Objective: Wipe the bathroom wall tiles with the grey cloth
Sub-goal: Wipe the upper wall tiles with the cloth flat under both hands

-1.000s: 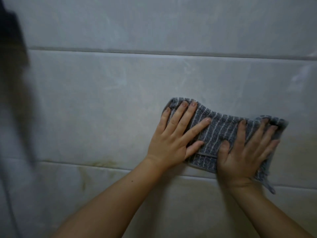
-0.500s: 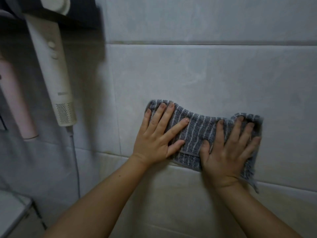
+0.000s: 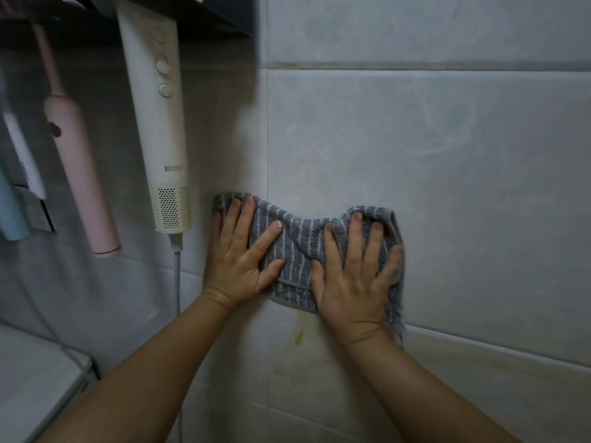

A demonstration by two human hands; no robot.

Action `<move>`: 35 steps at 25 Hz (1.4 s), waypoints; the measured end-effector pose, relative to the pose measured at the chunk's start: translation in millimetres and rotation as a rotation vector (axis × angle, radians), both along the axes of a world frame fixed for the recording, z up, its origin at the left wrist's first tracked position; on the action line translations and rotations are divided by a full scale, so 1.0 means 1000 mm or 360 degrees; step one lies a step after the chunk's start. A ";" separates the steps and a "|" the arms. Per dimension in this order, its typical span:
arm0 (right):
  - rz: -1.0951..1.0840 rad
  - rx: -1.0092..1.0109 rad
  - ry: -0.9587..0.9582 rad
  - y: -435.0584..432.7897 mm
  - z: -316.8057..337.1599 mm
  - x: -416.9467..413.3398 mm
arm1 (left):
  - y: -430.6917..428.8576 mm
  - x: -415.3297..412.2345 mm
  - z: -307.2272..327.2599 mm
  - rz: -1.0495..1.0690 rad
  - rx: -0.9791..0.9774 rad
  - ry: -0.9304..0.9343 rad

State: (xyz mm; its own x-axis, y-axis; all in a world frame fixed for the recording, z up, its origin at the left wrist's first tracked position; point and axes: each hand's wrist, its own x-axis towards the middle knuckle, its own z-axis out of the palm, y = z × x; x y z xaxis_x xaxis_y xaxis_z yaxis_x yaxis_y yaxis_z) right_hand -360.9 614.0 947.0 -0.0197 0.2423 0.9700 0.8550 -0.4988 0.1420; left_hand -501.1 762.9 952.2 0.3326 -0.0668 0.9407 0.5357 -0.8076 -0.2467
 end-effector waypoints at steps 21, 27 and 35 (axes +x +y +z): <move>-0.0108 -0.0102 -0.0139 -0.163 -0.019 0.142 | -0.150 0.142 -0.023 -0.0151 0.0052 0.0051; -0.0108 -0.0039 -0.0085 -0.213 -0.013 0.188 | -0.202 0.188 -0.017 -0.0126 0.0071 0.0045; -0.0187 0.0011 -0.0011 -0.324 0.002 0.286 | -0.314 0.290 -0.003 -0.0163 0.0089 0.0042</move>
